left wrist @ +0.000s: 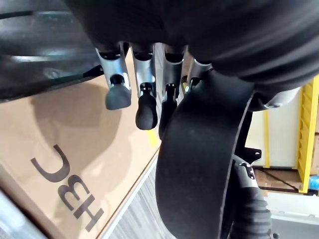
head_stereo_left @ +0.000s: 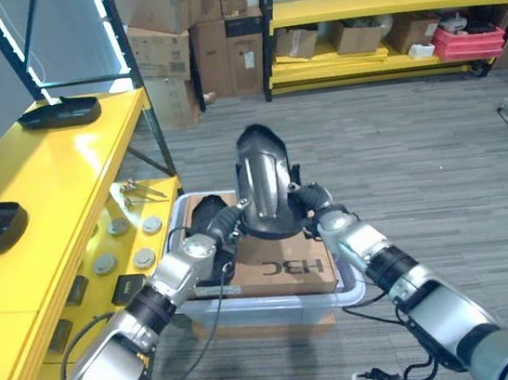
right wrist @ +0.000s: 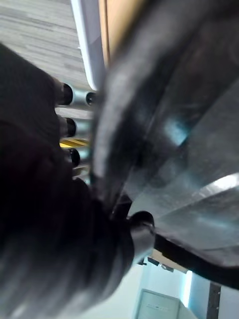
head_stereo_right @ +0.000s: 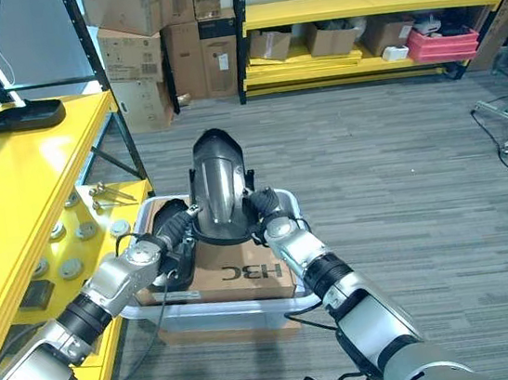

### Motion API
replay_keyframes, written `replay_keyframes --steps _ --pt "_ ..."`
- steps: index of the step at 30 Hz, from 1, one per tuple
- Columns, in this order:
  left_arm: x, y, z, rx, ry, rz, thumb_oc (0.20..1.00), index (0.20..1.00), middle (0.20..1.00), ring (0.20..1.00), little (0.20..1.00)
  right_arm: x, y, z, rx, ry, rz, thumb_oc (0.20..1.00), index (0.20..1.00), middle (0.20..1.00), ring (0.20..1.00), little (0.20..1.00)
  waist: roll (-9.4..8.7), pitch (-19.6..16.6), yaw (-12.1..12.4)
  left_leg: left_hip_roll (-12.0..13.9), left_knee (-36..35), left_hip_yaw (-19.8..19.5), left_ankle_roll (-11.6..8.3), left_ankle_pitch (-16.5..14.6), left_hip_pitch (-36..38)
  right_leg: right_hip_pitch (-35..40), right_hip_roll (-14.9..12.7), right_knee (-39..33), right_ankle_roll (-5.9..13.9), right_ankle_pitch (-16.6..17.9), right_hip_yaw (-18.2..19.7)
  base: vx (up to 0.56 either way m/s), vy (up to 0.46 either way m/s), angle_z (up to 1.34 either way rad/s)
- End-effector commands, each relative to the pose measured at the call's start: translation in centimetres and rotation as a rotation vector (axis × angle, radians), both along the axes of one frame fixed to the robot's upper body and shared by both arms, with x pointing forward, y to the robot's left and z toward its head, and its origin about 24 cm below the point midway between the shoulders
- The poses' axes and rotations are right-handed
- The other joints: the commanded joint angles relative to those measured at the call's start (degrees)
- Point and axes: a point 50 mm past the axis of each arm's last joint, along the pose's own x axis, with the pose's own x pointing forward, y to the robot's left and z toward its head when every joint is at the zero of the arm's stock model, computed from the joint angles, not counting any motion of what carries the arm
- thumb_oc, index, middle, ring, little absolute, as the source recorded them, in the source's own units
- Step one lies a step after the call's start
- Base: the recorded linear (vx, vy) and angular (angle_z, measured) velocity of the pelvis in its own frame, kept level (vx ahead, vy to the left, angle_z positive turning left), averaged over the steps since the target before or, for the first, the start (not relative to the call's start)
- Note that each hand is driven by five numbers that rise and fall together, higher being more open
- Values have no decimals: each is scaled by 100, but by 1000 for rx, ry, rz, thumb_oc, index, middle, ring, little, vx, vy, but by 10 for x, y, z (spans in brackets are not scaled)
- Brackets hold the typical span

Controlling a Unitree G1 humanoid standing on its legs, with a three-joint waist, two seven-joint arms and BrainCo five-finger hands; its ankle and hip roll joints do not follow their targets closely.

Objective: Move parts from the plastic box to the shelf.

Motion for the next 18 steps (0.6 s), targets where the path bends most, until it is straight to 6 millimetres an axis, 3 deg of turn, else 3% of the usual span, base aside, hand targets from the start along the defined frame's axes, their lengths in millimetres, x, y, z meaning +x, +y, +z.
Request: replay_keyframes --steps 1,8,13,18 --pt "15 -57 85 -374 -290 -87 200 200 200 200 200 12 36 33 163 -129 55 1000 1000 1000 1000 1000 102 -251 288 264 340 -602 -196 -640 -5 -358 -313 310 236 41 -598 0 0 0" --pt "21 -36 90 -415 -361 23 200 200 200 200 200 0 38 17 559 -71 -41 1000 1000 1000 1000 1000 96 -249 270 287 347 -576 -209 -622 -13 -337 -295 283 207 25 -621 0 0 0" --pt "24 -25 91 -422 -387 73 200 200 200 200 200 -1 28 17 583 -97 -51 1000 1000 1000 1000 1000 97 -277 238 292 346 -544 -212 -612 -20 -344 -277 272 204 17 -604 0 0 0" --pt "30 -9 90 -415 -423 161 200 200 200 200 200 4 17 37 627 -186 -79 1000 1000 1000 1000 1000 93 -304 179 304 337 -501 -208 -598 -20 -356 -255 259 196 6 -560 0 0 0"
